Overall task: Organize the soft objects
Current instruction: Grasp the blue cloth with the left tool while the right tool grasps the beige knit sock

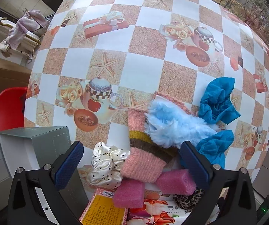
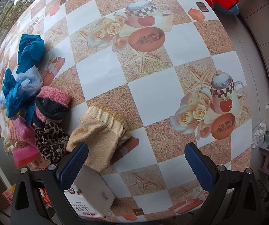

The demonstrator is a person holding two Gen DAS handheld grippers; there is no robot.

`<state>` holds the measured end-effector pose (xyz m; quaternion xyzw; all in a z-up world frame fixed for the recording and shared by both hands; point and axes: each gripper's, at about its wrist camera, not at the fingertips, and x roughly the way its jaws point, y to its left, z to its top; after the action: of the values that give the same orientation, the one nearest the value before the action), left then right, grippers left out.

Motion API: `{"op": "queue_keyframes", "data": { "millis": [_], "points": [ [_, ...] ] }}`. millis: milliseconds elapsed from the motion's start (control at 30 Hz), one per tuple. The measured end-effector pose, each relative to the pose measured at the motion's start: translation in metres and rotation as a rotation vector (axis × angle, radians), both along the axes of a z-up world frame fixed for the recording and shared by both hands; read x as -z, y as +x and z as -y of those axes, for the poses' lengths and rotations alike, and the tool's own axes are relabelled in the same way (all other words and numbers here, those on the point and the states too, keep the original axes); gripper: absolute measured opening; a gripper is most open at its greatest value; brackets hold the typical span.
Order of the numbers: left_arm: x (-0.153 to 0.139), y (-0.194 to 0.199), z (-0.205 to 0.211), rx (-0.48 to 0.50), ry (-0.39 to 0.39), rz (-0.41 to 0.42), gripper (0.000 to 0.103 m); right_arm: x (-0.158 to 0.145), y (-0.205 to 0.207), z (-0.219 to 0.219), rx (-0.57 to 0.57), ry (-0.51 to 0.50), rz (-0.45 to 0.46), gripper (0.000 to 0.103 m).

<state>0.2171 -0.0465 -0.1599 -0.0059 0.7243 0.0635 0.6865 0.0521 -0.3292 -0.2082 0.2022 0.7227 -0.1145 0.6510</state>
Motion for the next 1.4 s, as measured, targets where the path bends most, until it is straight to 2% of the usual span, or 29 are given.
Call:
{"op": "queue_keyframes", "data": {
  "millis": [67,167,300,400,467,533,600,667,733,867,1033,1233,1400],
  "points": [
    [0.014,0.004,0.011,0.053,0.041,-0.021,0.103,0.009,0.006,-0.008,-0.032,-0.012,0.0,0.103],
    [0.032,0.007,0.018,0.104,0.153,-0.028,0.103,0.023,0.013,-0.024,-0.133,-0.073,-0.027,0.103],
    [0.044,0.015,0.005,0.117,0.233,-0.028,0.103,0.032,0.008,-0.022,-0.193,-0.128,-0.03,0.103],
    [0.042,0.026,-0.013,0.111,0.328,-0.003,0.103,0.033,-0.002,-0.007,-0.205,-0.187,-0.035,0.103],
    [0.031,0.033,-0.026,0.082,0.292,0.022,0.103,0.032,-0.011,0.012,-0.187,-0.231,-0.043,0.103],
    [0.013,0.035,-0.031,0.069,0.202,0.065,0.103,0.03,-0.018,0.034,-0.141,-0.251,-0.056,0.103],
    [-0.005,0.04,-0.016,0.104,0.109,0.102,0.103,0.024,-0.024,0.053,-0.071,-0.191,-0.023,0.103],
    [-0.014,0.043,0.011,0.189,0.048,0.128,0.103,0.018,-0.03,0.064,-0.019,-0.098,0.029,0.103],
    [-0.016,0.044,0.049,0.287,0.047,0.146,0.103,0.014,-0.033,0.068,0.006,-0.038,0.058,0.103],
    [0.003,0.044,0.11,0.416,0.079,0.137,0.103,0.005,-0.038,0.068,0.013,-0.019,0.105,0.103],
    [0.03,0.043,0.149,0.446,0.079,0.102,0.103,-0.001,-0.027,0.043,-0.003,-0.022,0.096,0.103],
    [0.056,0.042,0.17,0.472,0.099,0.083,0.103,0.036,-0.009,0.022,-0.013,-0.038,0.039,0.103],
    [0.073,0.047,0.171,0.462,0.073,0.059,0.103,0.053,-0.001,0.006,-0.046,-0.068,0.004,0.103]
  ]
}}
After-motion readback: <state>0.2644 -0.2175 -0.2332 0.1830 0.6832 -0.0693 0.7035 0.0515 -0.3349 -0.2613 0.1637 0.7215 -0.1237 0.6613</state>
